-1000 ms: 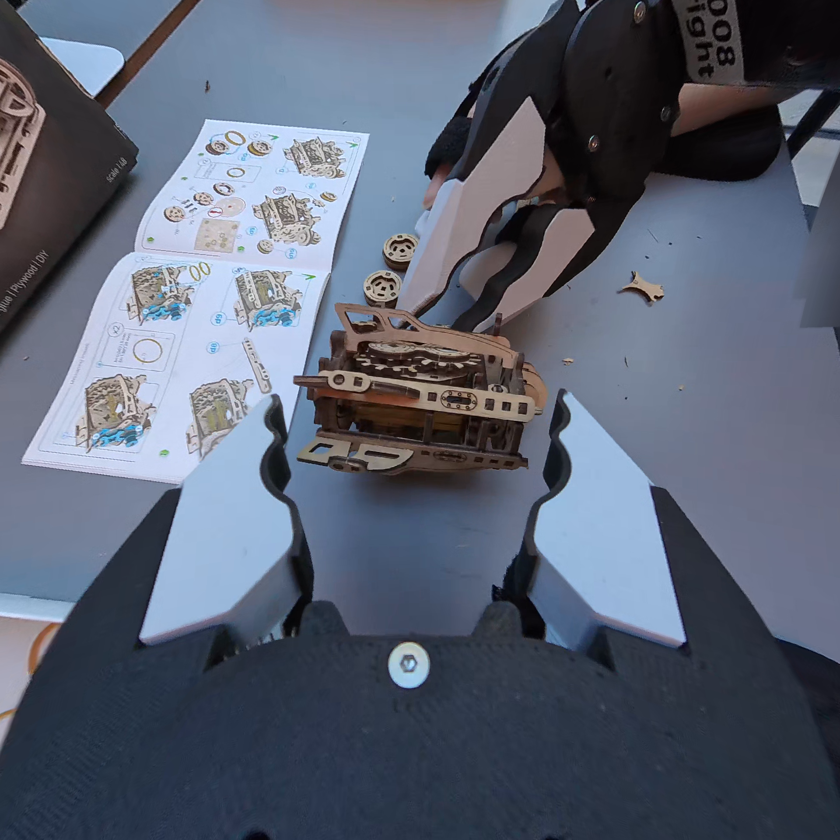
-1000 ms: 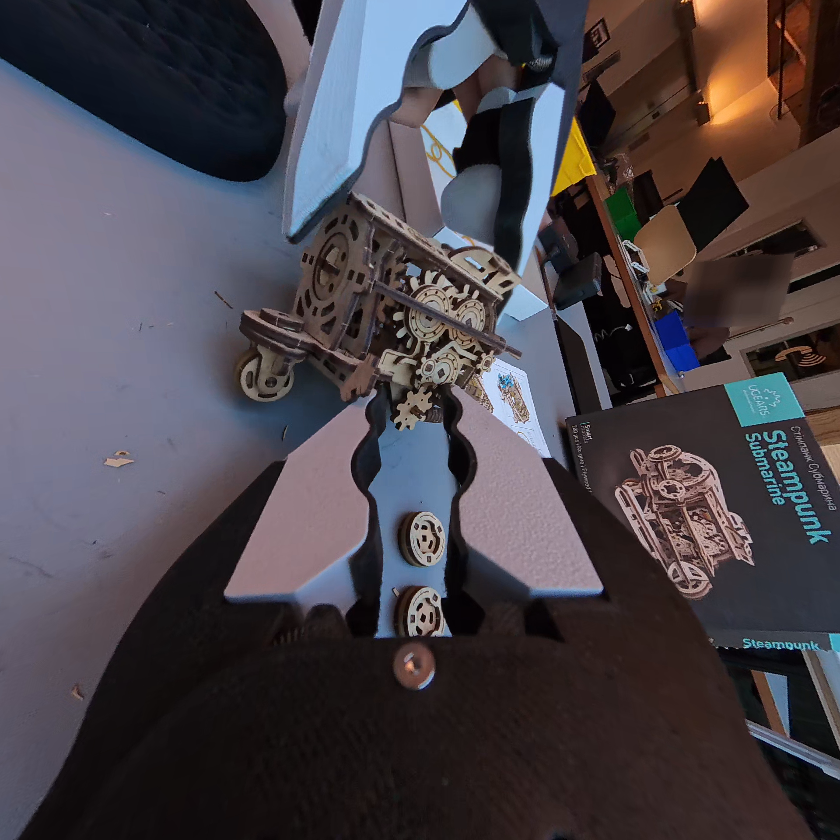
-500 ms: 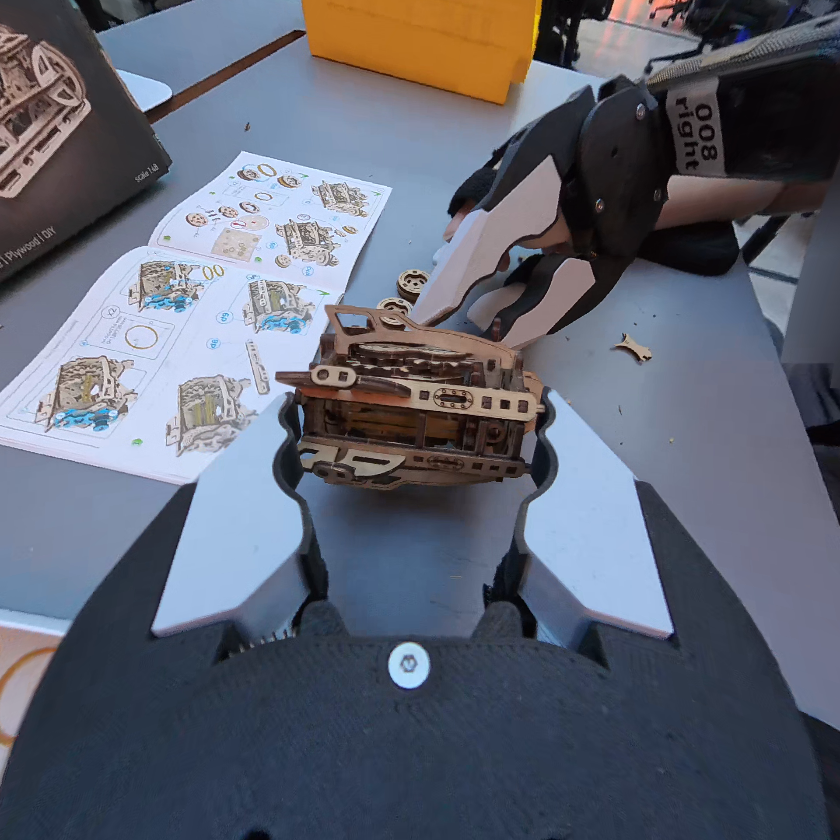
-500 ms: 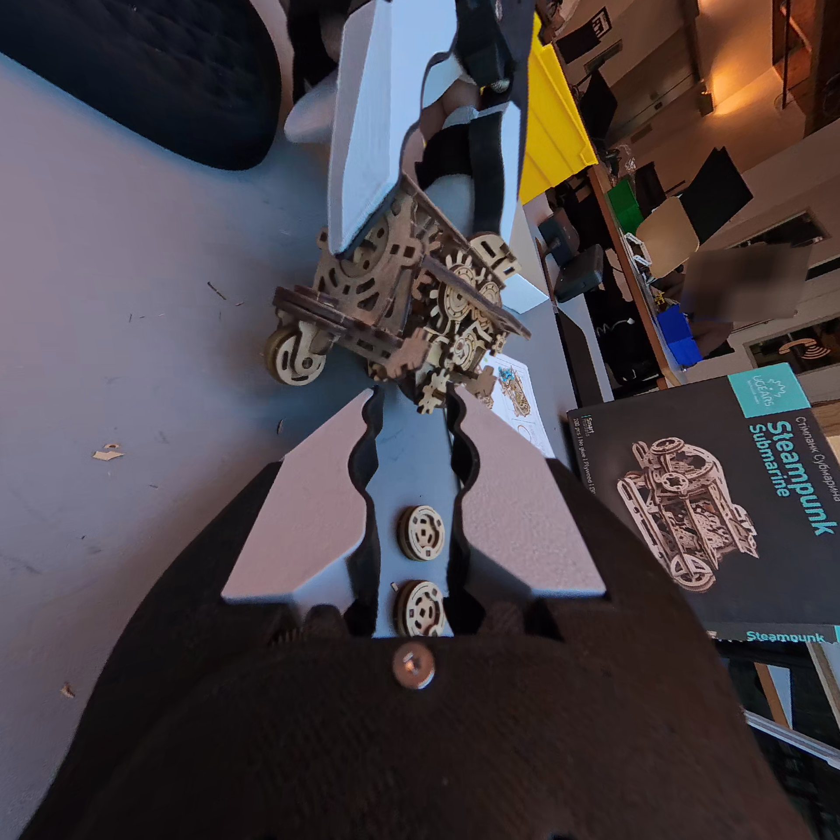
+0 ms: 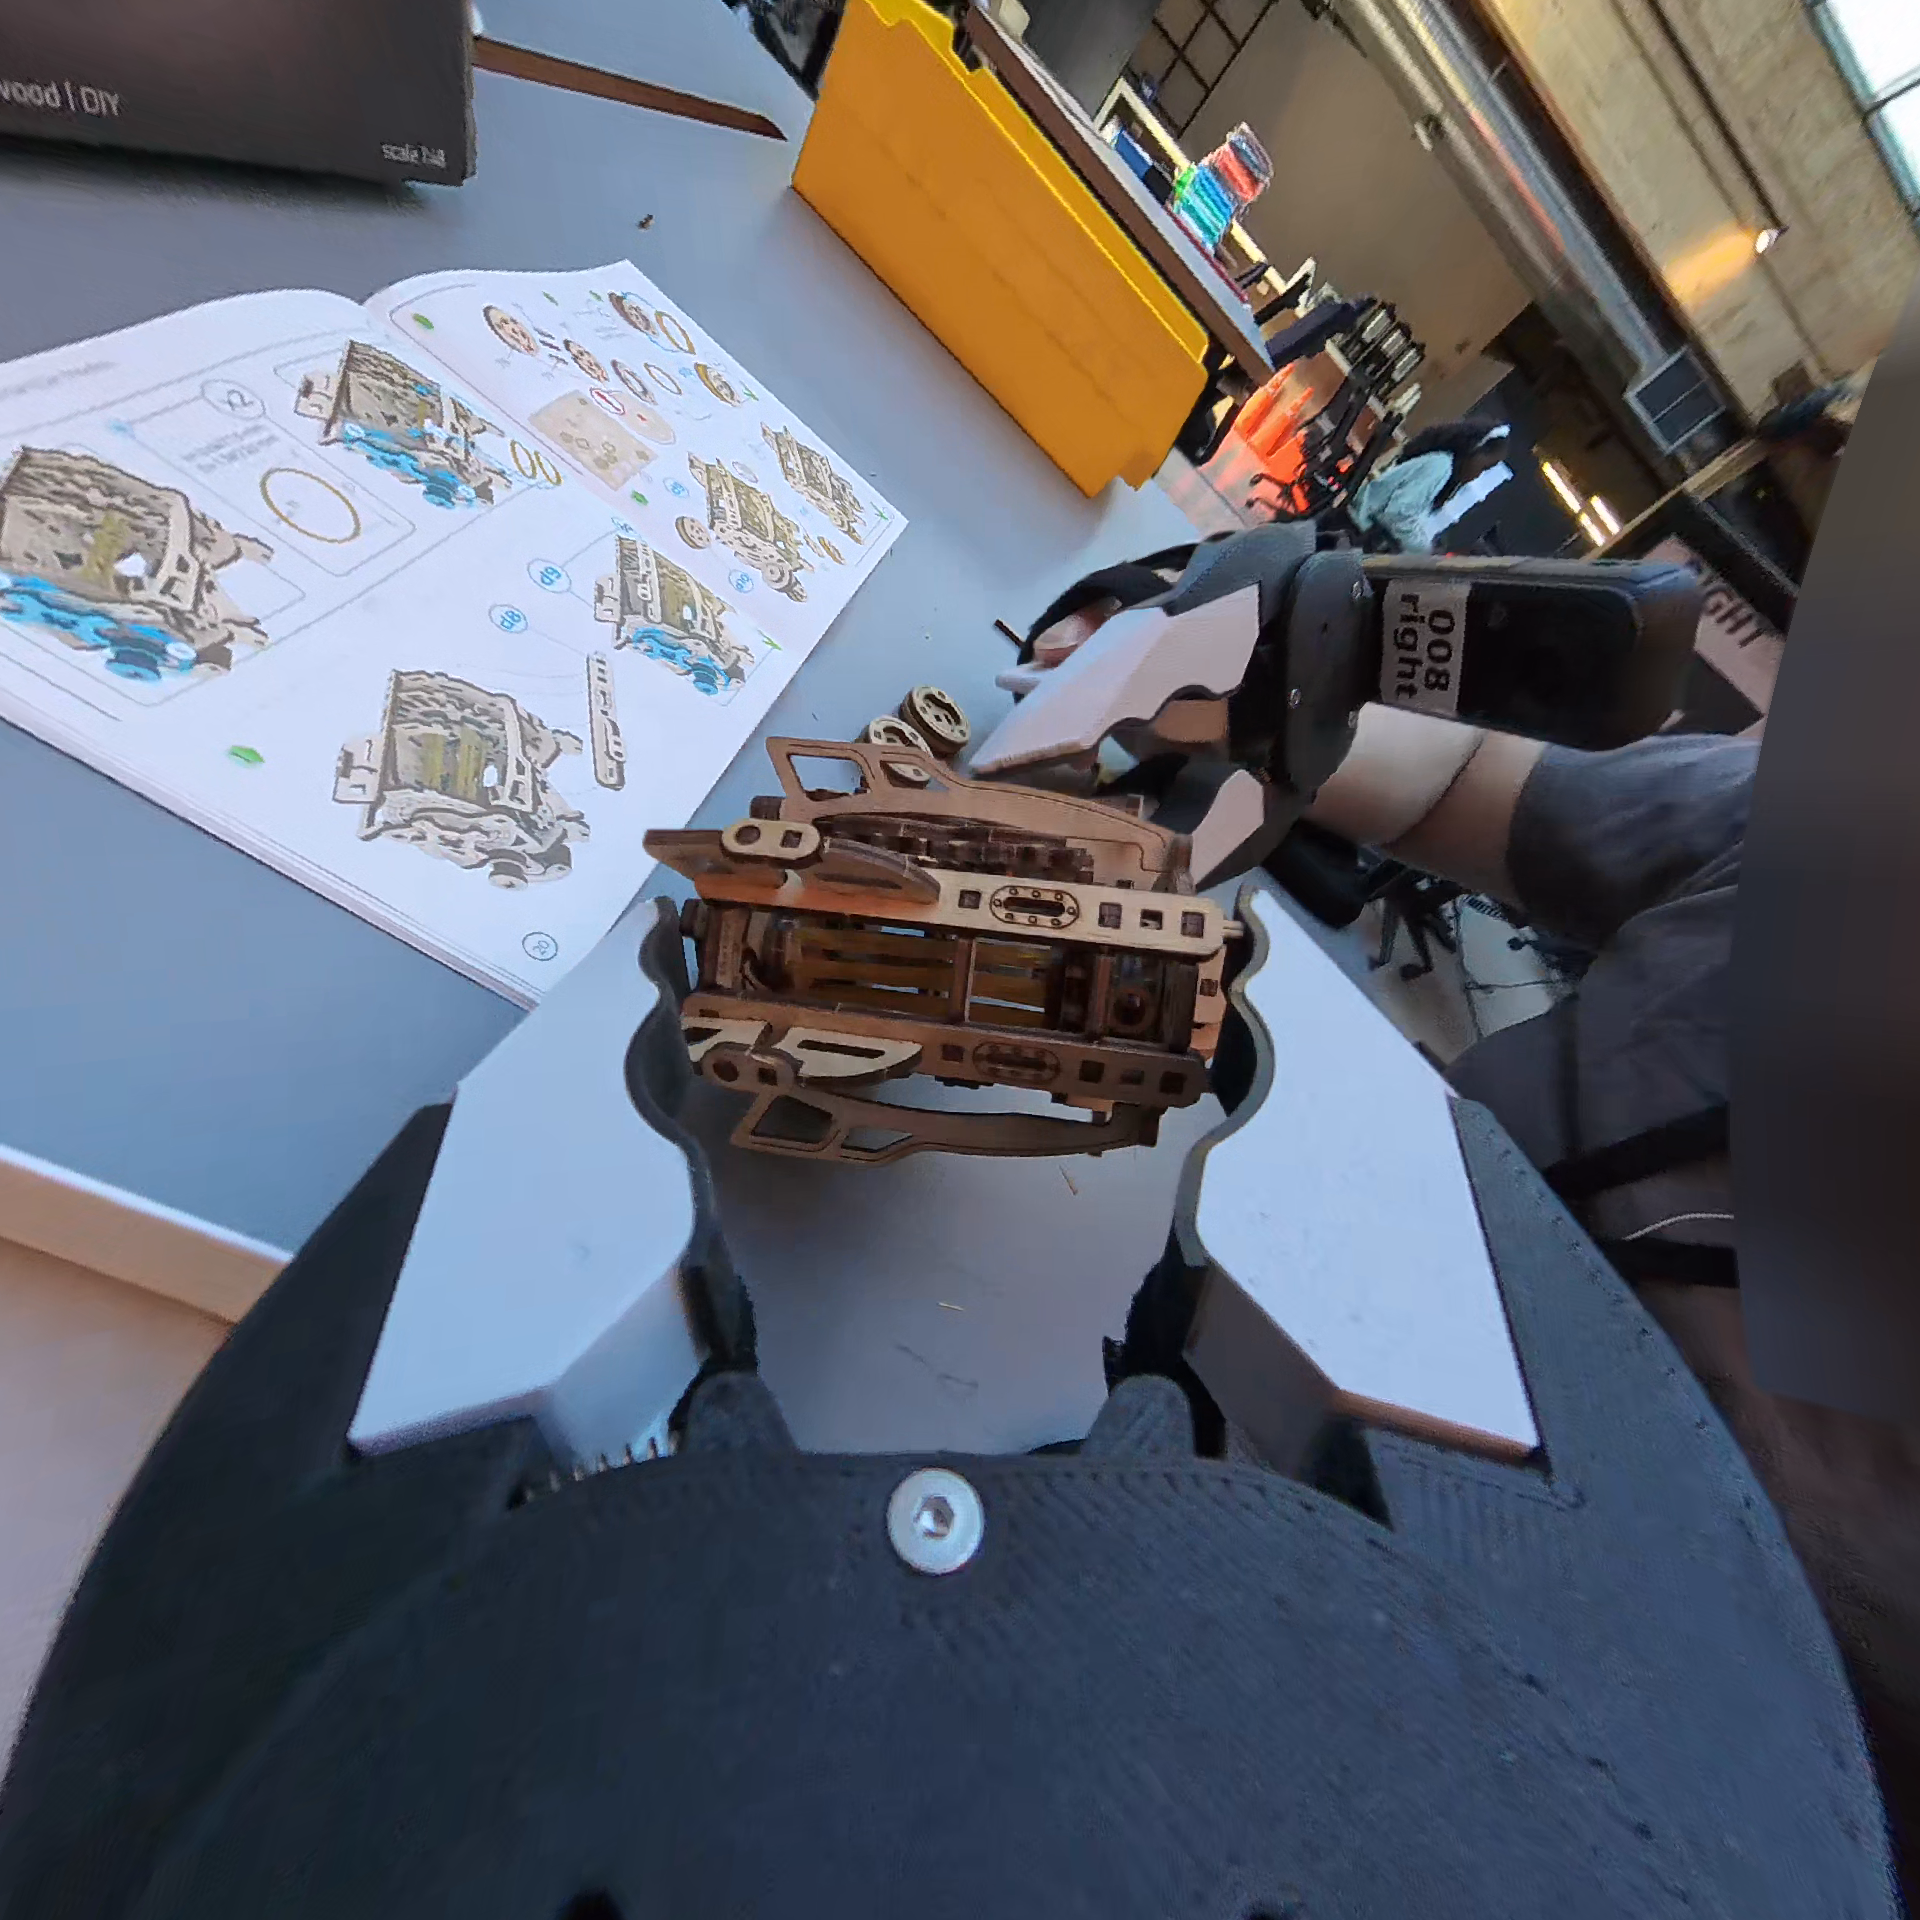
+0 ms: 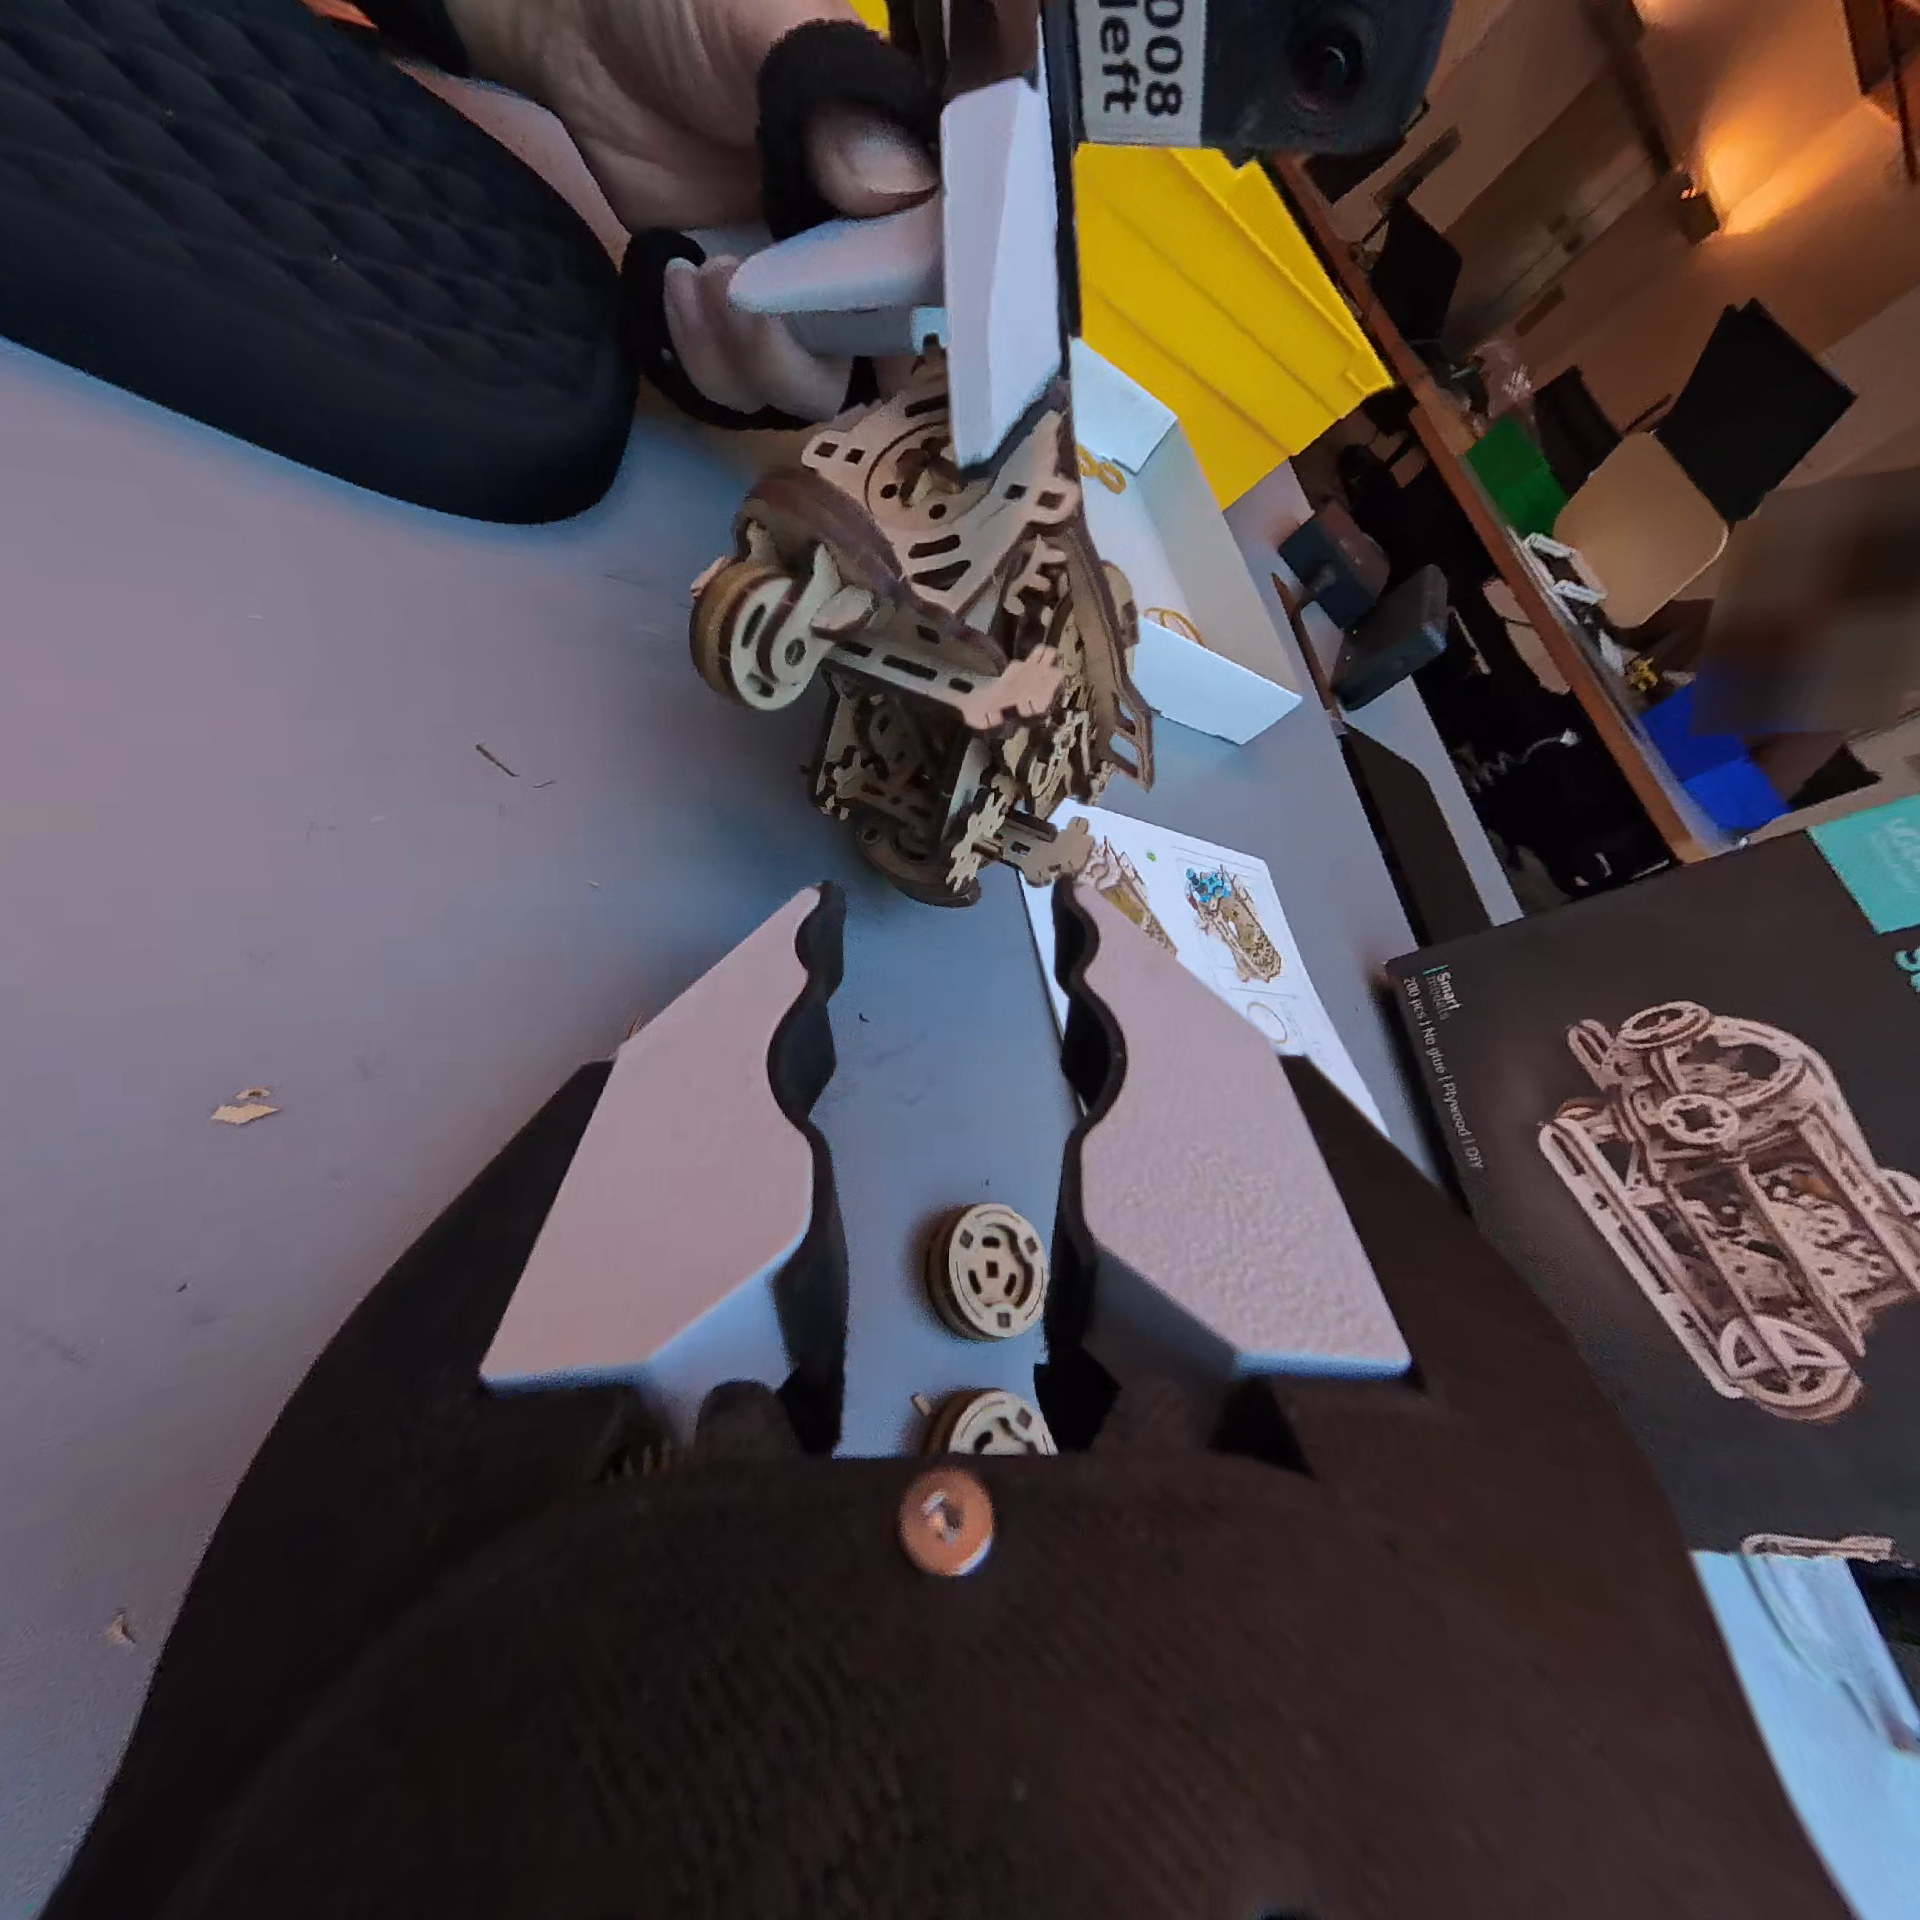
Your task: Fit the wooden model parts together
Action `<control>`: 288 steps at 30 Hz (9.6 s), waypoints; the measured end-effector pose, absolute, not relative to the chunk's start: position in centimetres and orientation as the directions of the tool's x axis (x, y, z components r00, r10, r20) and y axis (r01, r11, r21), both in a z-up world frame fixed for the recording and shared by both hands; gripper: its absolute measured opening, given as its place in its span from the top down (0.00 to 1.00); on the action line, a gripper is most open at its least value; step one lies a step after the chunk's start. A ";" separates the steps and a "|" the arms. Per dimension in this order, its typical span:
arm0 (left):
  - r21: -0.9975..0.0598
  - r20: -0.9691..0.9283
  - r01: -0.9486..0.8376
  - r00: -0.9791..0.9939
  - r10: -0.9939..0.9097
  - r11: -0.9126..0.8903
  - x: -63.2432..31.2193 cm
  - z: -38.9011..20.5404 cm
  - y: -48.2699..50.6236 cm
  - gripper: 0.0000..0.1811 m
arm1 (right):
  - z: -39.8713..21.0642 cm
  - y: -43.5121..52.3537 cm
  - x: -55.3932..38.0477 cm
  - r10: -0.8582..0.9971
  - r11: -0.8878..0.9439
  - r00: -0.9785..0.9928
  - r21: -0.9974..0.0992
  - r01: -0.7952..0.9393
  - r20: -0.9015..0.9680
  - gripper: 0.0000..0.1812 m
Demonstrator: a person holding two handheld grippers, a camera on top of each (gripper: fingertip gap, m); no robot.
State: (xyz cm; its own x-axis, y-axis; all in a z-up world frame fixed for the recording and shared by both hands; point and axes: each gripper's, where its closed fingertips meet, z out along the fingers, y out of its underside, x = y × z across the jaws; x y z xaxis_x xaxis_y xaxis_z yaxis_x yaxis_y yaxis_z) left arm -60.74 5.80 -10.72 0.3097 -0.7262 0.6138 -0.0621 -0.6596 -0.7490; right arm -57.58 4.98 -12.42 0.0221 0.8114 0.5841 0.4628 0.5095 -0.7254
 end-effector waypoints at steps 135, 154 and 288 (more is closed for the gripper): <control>-0.510 0.837 0.244 0.363 -0.410 -0.825 -60.6 -10.7 8.0 0.44 | -14.1 5.8 -59.0 0.885 -0.084 0.426 -0.837 0.541 0.186 0.71; -0.516 0.833 0.241 0.364 -0.416 -0.822 -60.5 -10.7 7.7 0.44 | -14.2 6.1 -59.2 0.843 0.041 0.406 -0.795 0.605 0.353 0.77; -0.549 0.824 0.115 0.238 -0.514 -0.828 -60.0 -10.3 5.5 0.46 | -12.5 2.3 -58.9 0.981 0.179 -0.003 -0.894 0.410 0.195 0.83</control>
